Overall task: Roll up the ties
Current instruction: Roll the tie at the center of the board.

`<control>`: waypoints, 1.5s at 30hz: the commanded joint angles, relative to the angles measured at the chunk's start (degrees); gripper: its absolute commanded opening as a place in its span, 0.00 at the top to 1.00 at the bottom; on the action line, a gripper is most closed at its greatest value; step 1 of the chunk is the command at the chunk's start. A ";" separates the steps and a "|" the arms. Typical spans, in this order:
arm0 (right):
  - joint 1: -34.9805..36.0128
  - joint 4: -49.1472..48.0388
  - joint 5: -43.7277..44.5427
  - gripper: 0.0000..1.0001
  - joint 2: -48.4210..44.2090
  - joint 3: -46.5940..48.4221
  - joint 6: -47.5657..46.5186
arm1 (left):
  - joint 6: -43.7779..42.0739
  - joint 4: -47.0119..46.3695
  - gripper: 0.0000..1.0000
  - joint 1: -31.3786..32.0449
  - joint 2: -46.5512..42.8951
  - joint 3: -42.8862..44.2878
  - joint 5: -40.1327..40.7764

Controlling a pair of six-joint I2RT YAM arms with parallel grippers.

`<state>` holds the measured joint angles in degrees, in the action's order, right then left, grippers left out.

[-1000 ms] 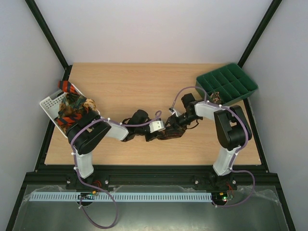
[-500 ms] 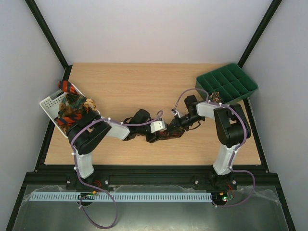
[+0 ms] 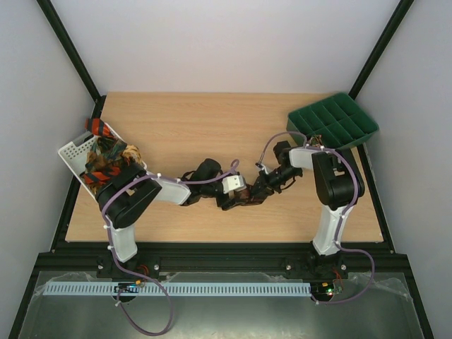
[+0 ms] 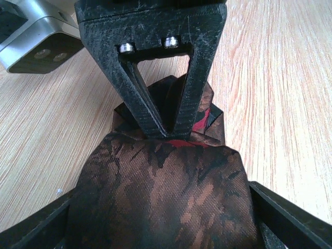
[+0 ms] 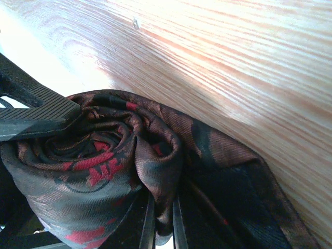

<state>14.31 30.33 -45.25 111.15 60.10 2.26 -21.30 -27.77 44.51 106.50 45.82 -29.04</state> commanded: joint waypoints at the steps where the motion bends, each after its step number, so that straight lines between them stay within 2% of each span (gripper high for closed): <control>1: 1.93 1.51 14.37 0.99 5.10 -0.48 -0.86 | 1.44 -2.43 0.21 0.66 1.73 1.30 -1.98; 4: 3.17 0.33 14.75 0.99 6.11 0.25 -1.31 | 2.52 -3.77 0.21 0.66 3.17 2.16 -2.50; 6: 3.85 0.29 14.78 0.99 6.95 1.32 -1.38 | 2.59 -2.73 0.25 0.66 4.29 3.37 -2.16; 11: 3.90 0.47 15.43 0.99 6.79 3.37 -2.28 | -0.70 1.44 0.48 0.66 3.99 2.33 0.59; 15: 3.49 2.54 16.27 0.93 3.66 3.83 -4.14 | -2.22 2.13 0.56 0.43 1.81 -2.24 2.60; 18: 2.86 5.82 12.70 0.81 0.80 5.30 -4.55 | -2.09 3.11 0.57 0.55 1.36 -4.17 3.15; 21: 2.78 7.22 5.59 0.62 -3.88 5.42 -3.20 | -1.84 3.00 0.54 0.91 1.10 -5.31 4.28; 23: 2.92 6.77 1.76 0.54 -6.42 4.42 -1.39 | -1.74 3.13 0.53 0.99 1.21 -5.25 4.41; 29: 5.35 4.59 -4.98 0.51 -7.26 2.40 2.76 | -1.34 3.27 0.52 1.15 1.96 -4.25 4.60; 39: 6.36 -0.24 3.04 0.55 -0.07 2.03 4.57 | -1.24 3.71 0.49 1.44 1.79 -3.71 3.99; 41: 6.37 -1.07 3.82 0.67 0.30 1.74 5.14 | -1.46 4.01 0.49 1.44 1.75 -3.39 3.99; 44: 6.31 0.30 5.09 0.95 0.92 1.69 3.43 | -1.72 4.38 0.48 1.36 1.57 -2.85 3.99; 45: 6.23 0.81 5.77 0.98 0.88 1.54 2.89 | -1.79 4.46 0.47 1.34 1.47 -2.66 3.99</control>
<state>20.71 30.74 -49.21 108.77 62.76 5.54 -22.09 -29.63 45.34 106.80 43.13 -24.91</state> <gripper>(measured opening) 0.124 0.517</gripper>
